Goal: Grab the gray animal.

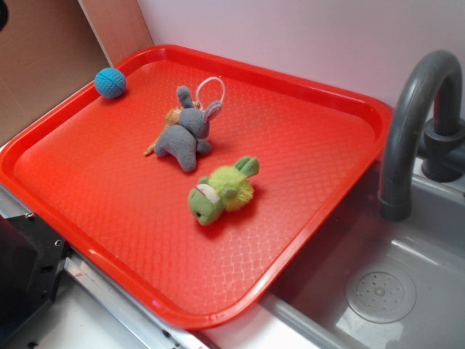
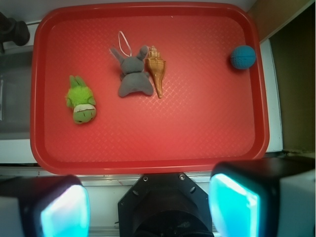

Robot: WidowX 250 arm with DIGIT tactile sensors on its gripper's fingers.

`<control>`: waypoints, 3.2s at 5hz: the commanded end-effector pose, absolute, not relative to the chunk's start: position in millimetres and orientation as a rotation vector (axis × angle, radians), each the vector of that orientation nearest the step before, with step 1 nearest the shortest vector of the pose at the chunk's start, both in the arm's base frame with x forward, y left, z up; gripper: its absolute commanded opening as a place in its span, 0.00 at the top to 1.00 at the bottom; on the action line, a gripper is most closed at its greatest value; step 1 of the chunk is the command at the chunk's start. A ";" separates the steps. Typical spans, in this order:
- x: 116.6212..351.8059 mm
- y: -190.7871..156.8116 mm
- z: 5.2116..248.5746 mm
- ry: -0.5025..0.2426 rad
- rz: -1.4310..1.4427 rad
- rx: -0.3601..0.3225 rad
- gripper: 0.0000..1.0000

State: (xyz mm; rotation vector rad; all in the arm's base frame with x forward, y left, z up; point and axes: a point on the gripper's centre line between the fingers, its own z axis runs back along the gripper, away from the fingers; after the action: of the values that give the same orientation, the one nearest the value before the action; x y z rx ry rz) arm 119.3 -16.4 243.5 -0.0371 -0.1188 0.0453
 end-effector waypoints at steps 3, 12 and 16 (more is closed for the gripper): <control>164.5 -22.3 203.7 -0.165 0.080 -0.022 0.00; 272.8 -17.5 34.9 -0.018 0.054 0.024 1.00; 252.2 -10.9 219.5 -0.151 0.156 -0.049 1.00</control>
State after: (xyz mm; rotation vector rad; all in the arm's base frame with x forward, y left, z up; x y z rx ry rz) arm 254.1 -19.9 202.1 -0.0426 -0.0829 0.1309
